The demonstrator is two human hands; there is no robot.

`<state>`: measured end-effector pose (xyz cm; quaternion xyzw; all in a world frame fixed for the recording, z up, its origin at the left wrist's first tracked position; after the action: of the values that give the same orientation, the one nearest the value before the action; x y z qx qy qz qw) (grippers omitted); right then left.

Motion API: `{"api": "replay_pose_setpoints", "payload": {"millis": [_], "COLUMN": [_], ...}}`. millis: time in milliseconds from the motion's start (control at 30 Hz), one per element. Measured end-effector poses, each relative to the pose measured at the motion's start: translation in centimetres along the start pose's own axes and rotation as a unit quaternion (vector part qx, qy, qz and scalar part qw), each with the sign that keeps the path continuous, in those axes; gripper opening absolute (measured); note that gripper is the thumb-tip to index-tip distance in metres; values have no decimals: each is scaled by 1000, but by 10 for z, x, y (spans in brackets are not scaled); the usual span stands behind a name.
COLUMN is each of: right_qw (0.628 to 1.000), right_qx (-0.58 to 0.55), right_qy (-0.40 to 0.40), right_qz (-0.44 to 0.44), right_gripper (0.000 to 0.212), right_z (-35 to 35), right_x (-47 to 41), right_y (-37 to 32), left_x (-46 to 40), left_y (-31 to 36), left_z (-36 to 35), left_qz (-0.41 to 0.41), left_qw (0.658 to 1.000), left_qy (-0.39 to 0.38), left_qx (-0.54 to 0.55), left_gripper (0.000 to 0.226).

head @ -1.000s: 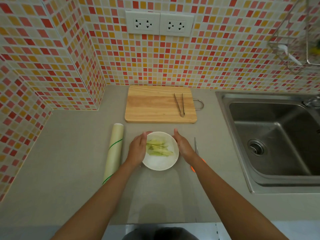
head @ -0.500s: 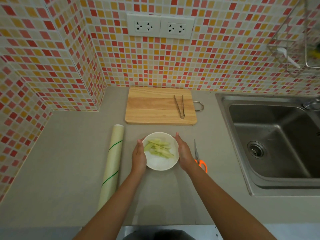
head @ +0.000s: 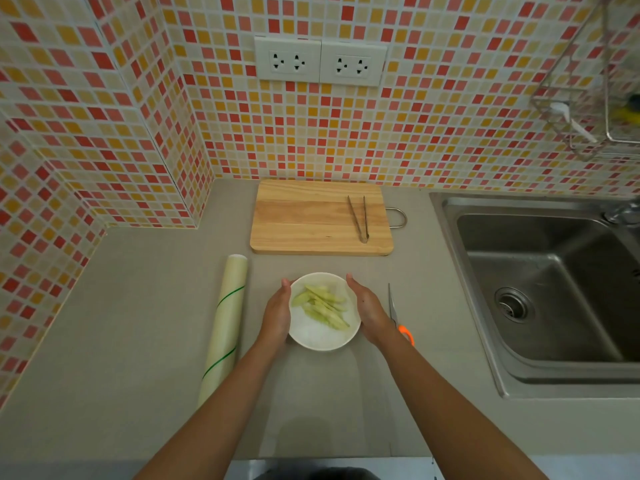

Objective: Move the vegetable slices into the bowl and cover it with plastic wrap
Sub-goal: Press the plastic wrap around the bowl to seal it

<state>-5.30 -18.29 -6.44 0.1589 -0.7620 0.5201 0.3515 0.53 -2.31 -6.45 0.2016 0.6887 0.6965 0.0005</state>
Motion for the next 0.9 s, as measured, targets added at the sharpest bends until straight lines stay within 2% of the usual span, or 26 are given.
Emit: {"api": "replay_pose_setpoints", "payload": {"millis": [233, 400, 533, 633, 767, 900], "right_qw": [999, 998, 998, 994, 995, 996], "right_qx": [-32, 8, 60, 79, 72, 43], "right_qy": [-24, -54, -16, -4, 4, 46], "right_qz": [-4, -7, 33, 71, 74, 69], "right_gripper": [50, 51, 47, 32, 33, 33], "right_z": [2, 0, -2, -6, -4, 1], "right_x": [1, 8, 10, 9, 11, 10], "right_y": [1, -5, -9, -8, -10, -8], "left_x": [0, 1, 2, 1, -3, 2], "left_y": [1, 3, 3, 6, 11, 9], "left_z": [3, 3, 3, 2, 2, 7], "left_qz": [-21, -21, -26, -28, -23, -6], "left_qw": [999, 998, 996, 996, 998, 995], "left_qy": [-26, -54, -77, -80, -39, 100], "left_qx": [-4, -10, -30, -27, -35, -26], "left_gripper": [39, 39, 44, 47, 56, 63]}}
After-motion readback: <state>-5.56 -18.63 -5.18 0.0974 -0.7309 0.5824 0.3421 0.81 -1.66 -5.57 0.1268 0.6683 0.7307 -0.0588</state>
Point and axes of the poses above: each hand's wrist, its own x-axis away from the middle knuckle, its own z-axis out of the back of the hand, y = z × x, the point moved 2 cm from there along -x, towards the middle knuckle, and after that the axes turned 11 degrees about -z, right-handed, at the moved point
